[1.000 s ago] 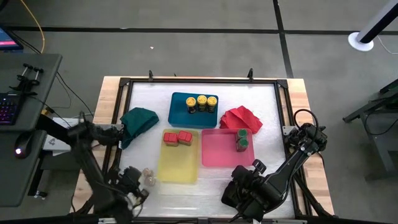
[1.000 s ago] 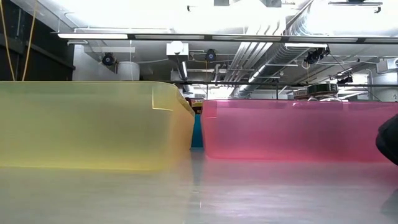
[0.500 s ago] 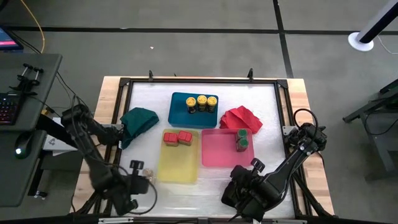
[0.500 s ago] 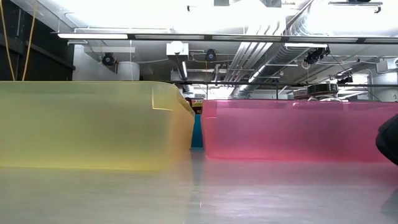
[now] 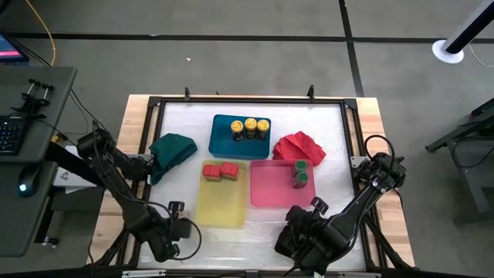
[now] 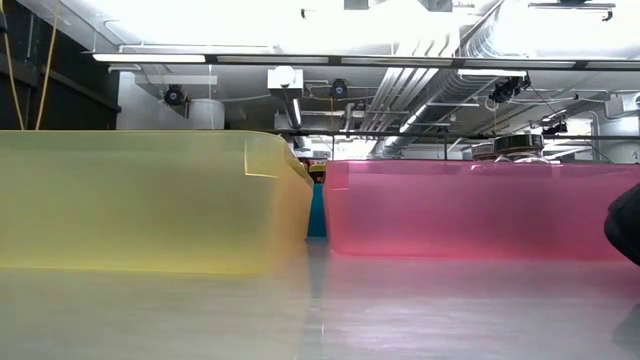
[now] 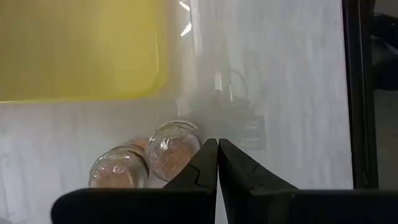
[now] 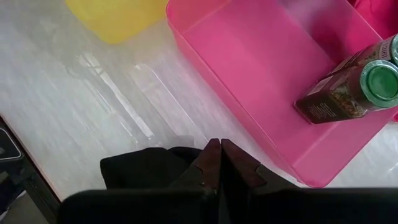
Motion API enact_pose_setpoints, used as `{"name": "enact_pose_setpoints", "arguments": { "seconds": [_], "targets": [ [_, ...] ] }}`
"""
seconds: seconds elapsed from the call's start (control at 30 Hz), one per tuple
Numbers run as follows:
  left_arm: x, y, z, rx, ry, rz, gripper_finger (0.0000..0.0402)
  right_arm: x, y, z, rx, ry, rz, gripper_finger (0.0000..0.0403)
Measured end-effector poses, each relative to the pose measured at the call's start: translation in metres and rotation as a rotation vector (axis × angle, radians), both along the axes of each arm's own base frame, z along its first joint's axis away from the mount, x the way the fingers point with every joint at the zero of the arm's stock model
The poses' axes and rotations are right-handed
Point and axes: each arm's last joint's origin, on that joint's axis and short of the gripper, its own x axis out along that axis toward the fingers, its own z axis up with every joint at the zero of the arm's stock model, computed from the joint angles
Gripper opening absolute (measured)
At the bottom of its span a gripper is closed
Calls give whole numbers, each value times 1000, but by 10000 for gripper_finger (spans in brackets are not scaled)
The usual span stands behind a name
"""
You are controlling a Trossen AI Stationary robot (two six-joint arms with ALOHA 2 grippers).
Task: Sort spices by type
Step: Adjust the brown spice bottles on the table
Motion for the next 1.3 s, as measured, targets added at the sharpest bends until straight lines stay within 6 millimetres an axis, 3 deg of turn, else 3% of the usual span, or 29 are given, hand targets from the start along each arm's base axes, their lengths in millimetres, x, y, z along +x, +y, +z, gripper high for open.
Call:
{"name": "enact_pose_setpoints", "arguments": {
  "seconds": [0.57,1.3],
  "targets": [
    [-2,8,-7,88,25,115,0,0,0,0,1,-1,0,0],
    [-3,8,-19,39,23,133,0,0,0,0,3,0,0,0]
  ]
}}
